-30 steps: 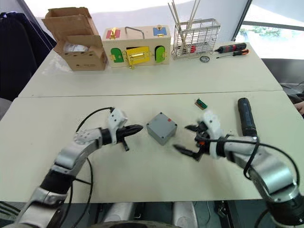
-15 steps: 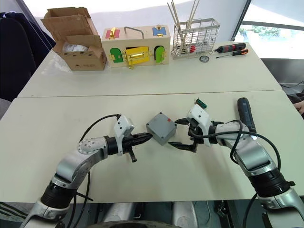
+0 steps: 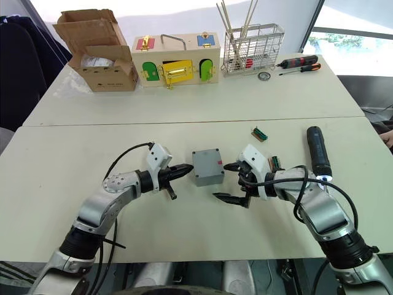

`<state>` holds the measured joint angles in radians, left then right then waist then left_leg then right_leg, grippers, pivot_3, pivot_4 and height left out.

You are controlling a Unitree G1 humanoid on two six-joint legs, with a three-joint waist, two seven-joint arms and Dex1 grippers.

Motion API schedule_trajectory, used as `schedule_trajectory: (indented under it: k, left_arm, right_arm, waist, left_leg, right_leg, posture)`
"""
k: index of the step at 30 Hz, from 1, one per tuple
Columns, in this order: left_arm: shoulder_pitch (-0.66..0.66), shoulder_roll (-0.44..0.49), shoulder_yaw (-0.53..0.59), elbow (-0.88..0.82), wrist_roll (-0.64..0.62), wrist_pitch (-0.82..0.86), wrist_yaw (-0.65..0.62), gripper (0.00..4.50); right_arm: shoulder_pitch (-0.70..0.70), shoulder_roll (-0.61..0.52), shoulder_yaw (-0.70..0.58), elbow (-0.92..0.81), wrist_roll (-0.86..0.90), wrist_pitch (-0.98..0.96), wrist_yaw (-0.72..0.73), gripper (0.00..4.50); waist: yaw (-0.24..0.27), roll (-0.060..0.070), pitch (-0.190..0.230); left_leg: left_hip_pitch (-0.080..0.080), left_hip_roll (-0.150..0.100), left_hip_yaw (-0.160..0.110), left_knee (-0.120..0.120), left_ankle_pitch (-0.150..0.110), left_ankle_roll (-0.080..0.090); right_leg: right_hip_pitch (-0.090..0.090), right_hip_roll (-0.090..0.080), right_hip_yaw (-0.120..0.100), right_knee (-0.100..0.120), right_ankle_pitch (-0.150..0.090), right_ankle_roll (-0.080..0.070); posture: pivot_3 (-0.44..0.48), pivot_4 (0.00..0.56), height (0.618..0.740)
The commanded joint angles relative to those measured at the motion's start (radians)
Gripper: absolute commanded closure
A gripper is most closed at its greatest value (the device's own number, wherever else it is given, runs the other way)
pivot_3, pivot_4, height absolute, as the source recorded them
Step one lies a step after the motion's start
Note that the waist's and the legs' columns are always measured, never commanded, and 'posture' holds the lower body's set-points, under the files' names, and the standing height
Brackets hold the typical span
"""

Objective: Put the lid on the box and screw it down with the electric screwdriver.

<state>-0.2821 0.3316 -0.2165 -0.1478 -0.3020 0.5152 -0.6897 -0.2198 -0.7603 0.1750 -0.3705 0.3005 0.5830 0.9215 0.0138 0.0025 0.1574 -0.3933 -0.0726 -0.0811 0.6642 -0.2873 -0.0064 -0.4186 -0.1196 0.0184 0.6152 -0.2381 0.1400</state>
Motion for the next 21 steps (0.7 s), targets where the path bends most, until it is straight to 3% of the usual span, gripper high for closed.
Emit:
schedule_trajectory:
  k: [1,7,14,16,20,21]
  left_arm:
    - [-0.023,-0.014,0.0,-0.014,-0.001,-0.032,-0.01,4.5]
    - [-0.016,0.012,0.025,-0.021,0.012,-0.038,-0.005,4.5]
    - [-0.041,0.084,0.159,-0.121,-0.09,0.041,-0.011,4.5]
    - [-0.068,0.094,0.18,-0.162,-0.136,0.084,-0.022,4.5]
    - [-0.154,0.075,0.161,-0.243,-0.215,0.176,-0.016,4.5]
    - [-0.166,0.059,0.15,-0.249,-0.216,0.184,0.0,4.5]
  right_arm:
    - [-0.004,0.013,-0.022,-0.054,0.027,0.006,-0.005,0.03]
    - [0.002,-0.013,-0.085,-0.071,0.04,0.047,-0.027,0.03]
    - [-0.055,-0.045,-0.449,-0.083,0.341,0.391,-0.077,0.03]
    - [-0.098,-0.025,-0.516,-0.023,0.37,0.379,-0.097,0.03]
    - [-0.18,0.02,-0.4,0.237,0.176,0.11,-0.134,0.03]
    - [-0.212,0.044,-0.363,0.305,0.126,0.047,-0.156,0.25]
  waist:
    - [0.0,0.0,0.0]
    - [0.0,0.0,0.0]
    - [0.0,0.0,0.0]
    - [0.0,-0.001,0.001]
    - [-0.002,-0.002,0.0]
    - [-0.003,-0.002,0.0]
  left_leg:
    - [0.0,0.0,0.0,0.0,0.0,0.0]
    - [0.0,0.0,0.0,0.0,0.0,0.0]
    - [0.0,0.0,0.0,0.0,-0.001,0.002]
    - [0.0,0.0,0.0,0.0,-0.001,0.002]
    - [0.0,0.0,0.0,0.0,-0.001,0.002]
    - [0.001,0.0,0.0,0.0,-0.001,0.002]
  right_leg:
    - [0.0,0.0,0.0,0.0,0.0,0.0]
    - [0.0,0.0,0.0,0.0,0.0,0.0]
    - [0.0,0.0,0.0,0.0,0.0,0.0]
    - [0.0,0.0,0.0,0.0,0.0,0.0]
    - [0.001,0.0,0.0,0.0,0.0,0.0]
    - [0.002,0.0,0.0,0.0,0.0,0.0]
  posture:
    - [0.0,0.15,0.734]
    - [0.0,0.15,0.734]
    - [0.0,0.15,0.734]
    - [0.0,0.15,0.734]
    - [0.0,0.15,0.734]
    - [0.0,0.15,0.734]
